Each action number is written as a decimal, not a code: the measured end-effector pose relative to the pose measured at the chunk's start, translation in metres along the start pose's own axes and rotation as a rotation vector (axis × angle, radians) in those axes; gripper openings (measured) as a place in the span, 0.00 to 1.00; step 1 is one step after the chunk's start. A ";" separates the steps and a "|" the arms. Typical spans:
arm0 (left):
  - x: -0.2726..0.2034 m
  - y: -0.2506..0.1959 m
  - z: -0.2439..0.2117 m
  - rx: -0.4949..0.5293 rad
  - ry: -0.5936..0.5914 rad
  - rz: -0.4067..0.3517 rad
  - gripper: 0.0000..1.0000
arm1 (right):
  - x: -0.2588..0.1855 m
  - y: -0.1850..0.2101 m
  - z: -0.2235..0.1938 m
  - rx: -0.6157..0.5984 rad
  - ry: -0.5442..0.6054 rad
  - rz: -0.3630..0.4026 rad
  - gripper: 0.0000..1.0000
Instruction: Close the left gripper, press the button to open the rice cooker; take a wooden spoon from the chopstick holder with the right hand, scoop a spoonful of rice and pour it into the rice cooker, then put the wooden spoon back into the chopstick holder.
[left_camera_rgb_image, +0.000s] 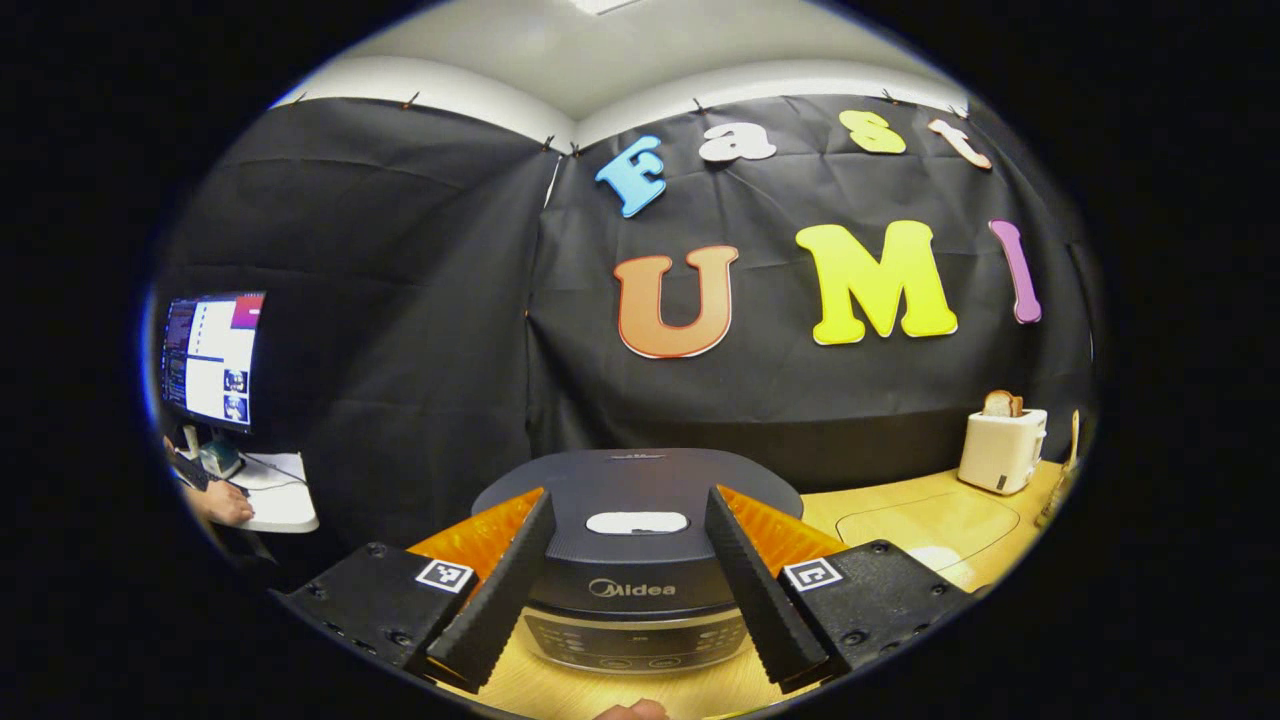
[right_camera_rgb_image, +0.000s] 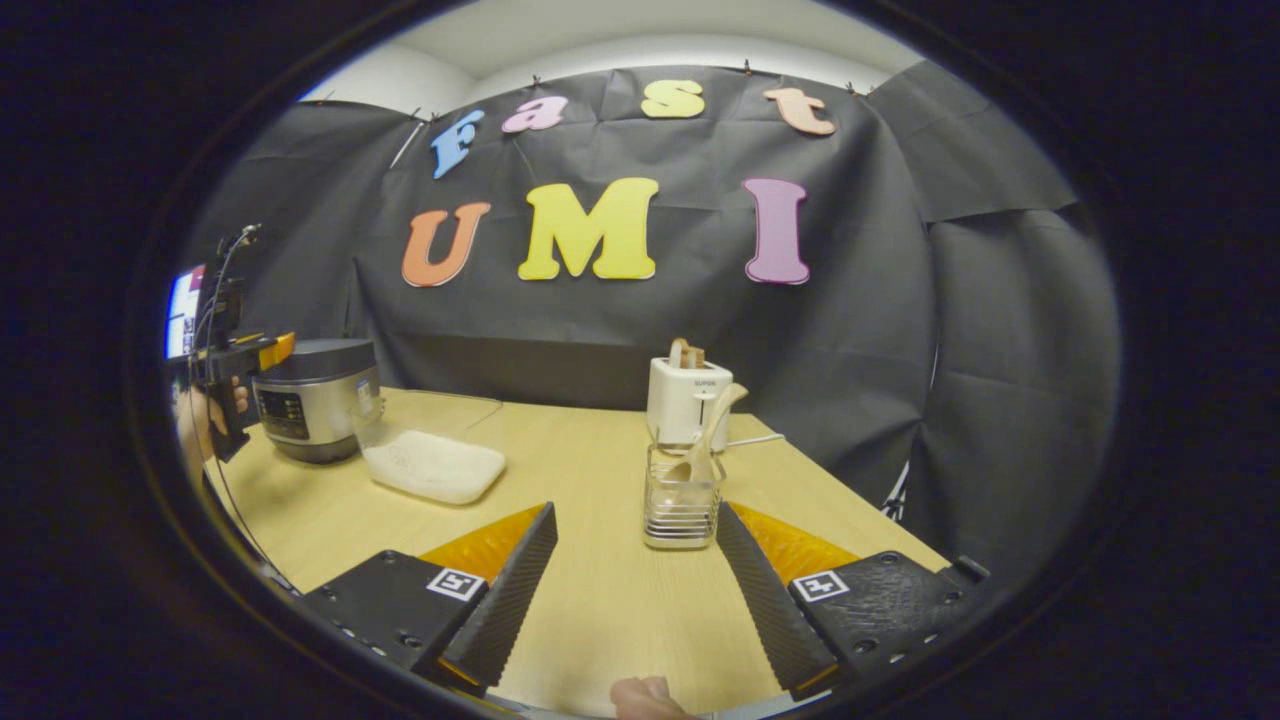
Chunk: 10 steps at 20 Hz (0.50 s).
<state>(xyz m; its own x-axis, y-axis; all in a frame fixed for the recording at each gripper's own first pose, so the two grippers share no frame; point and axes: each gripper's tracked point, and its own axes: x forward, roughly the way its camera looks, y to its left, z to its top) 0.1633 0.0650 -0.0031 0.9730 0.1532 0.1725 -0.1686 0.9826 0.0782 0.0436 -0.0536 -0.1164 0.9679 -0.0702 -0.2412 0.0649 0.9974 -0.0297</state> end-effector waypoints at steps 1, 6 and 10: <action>-0.010 -0.001 0.000 0.005 -0.001 0.002 0.96 | -0.004 0.001 0.002 -0.001 -0.008 -0.002 0.97; -0.078 -0.018 0.023 -0.093 -0.011 -0.046 0.96 | -0.026 0.014 0.028 -0.003 -0.059 -0.002 0.97; -0.129 -0.027 0.039 -0.112 0.034 -0.085 0.96 | -0.053 0.034 0.066 0.030 -0.122 0.026 0.97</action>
<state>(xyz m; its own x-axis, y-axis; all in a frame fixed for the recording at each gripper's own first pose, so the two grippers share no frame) 0.0360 0.0145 0.0109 0.9881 0.0707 0.1367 -0.0686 0.9975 -0.0196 0.0108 -0.0152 -0.0409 0.9916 -0.0439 -0.1219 0.0448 0.9990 0.0047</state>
